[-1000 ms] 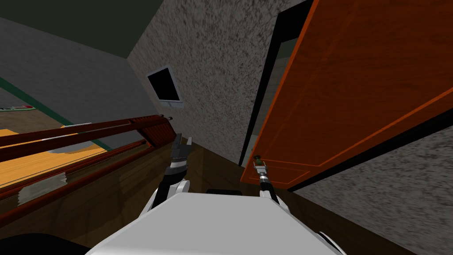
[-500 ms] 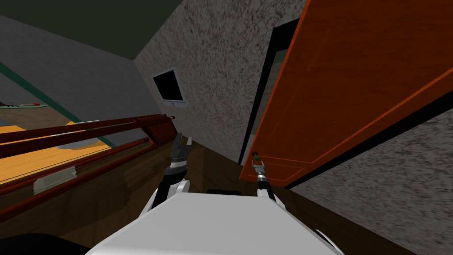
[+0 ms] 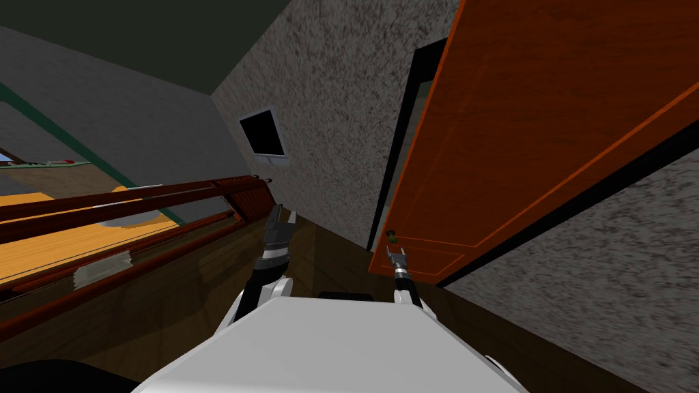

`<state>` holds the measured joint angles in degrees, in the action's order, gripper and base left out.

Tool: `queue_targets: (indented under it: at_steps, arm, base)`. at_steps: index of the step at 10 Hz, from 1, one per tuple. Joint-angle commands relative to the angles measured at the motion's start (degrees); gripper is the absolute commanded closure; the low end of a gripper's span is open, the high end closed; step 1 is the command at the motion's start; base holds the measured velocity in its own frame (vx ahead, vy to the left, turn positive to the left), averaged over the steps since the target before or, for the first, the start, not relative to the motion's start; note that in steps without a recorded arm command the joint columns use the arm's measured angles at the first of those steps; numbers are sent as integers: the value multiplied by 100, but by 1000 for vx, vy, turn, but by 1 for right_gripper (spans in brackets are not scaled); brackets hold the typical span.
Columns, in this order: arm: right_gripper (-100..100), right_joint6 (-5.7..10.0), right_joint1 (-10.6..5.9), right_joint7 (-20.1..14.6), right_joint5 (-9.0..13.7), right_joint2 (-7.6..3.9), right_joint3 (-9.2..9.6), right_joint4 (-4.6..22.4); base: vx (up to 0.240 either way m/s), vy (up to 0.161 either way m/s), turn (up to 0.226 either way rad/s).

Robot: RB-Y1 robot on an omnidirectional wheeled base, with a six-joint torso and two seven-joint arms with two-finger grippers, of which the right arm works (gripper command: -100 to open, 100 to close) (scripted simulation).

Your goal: Pull the door open

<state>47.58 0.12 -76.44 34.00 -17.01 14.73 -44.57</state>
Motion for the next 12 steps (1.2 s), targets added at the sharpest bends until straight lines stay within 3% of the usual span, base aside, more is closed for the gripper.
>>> queue_targets:
  at_steps: [1, 4, 5, 6, 9, 10, 11, 12]
  arm:
    - [-100, -22, 13, -190, 69, 8, 45, -66]
    - [-100, -56, 30, -478, 183, 35, 121, -175]
    - [-100, -55, 26, -416, 162, 25, 105, -158]
    - [-100, 34, 79, -596, 222, -119, 41, -61]
    - [-100, 192, 173, -876, 322, -377, -79, 113]
    - [-100, 188, 126, -824, 292, -310, -42, 132]
    - [100, 188, 126, -824, 292, -310, -42, 132]
    - [100, 188, 126, -824, 292, -310, -42, 132]
  base:
    - [-74, -27, 13]
    - [-68, -24, 12]
    - [-28, -11, 3]
    - [145, 12, 178]
    - [237, 12, 189]
    - [106, -14, 32]
    - [-6, -5, -56]
    - [-34, -10, -9]
